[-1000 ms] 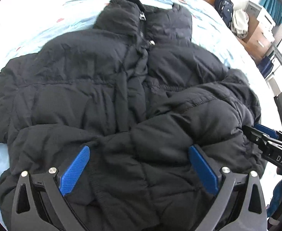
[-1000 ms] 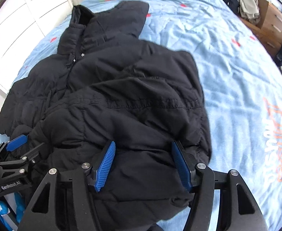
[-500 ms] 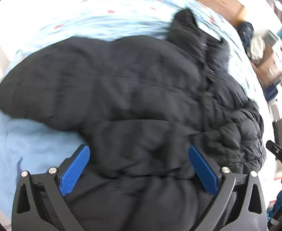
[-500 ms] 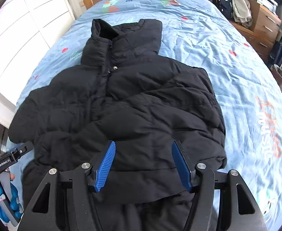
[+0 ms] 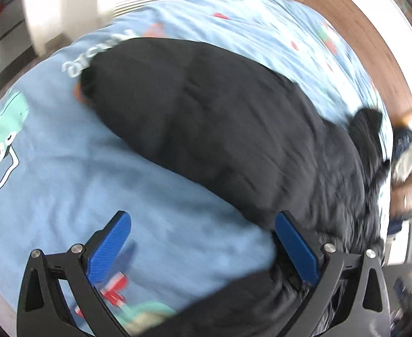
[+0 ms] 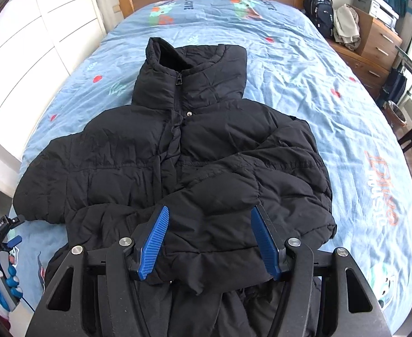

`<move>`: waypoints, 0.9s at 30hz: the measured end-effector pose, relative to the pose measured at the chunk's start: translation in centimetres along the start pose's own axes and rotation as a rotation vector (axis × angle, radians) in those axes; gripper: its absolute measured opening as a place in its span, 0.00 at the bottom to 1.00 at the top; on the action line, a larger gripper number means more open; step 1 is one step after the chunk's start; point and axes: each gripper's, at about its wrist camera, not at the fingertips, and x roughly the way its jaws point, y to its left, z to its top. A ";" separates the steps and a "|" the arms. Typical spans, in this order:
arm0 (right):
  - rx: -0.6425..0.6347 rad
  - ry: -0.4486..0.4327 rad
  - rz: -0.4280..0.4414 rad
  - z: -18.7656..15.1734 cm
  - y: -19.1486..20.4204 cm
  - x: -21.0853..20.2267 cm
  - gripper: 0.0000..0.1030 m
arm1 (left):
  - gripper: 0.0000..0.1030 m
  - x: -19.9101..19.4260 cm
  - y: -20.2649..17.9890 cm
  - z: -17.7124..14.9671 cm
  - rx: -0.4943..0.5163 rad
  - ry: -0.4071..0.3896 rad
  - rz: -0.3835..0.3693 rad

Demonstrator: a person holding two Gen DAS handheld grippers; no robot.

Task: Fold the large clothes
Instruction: 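Grasp the other sleeve cuff of the jacket with the left tool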

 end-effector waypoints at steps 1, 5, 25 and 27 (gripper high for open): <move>0.007 0.003 -0.007 -0.1 0.1 0.0 0.59 | 1.00 0.3 1.3 0.7 -0.027 0.000 -0.009; 0.026 0.015 -0.025 -0.6 0.7 -0.1 0.59 | 1.00 1.6 5.4 2.9 -0.131 0.005 -0.077; 0.048 0.041 -0.113 -1.3 2.7 -0.6 0.59 | 0.93 7.8 15.0 8.9 -0.482 0.002 -0.379; 0.047 0.040 -0.117 -1.3 2.8 -0.8 0.59 | 0.79 8.0 15.0 9.6 -0.506 -0.003 -0.414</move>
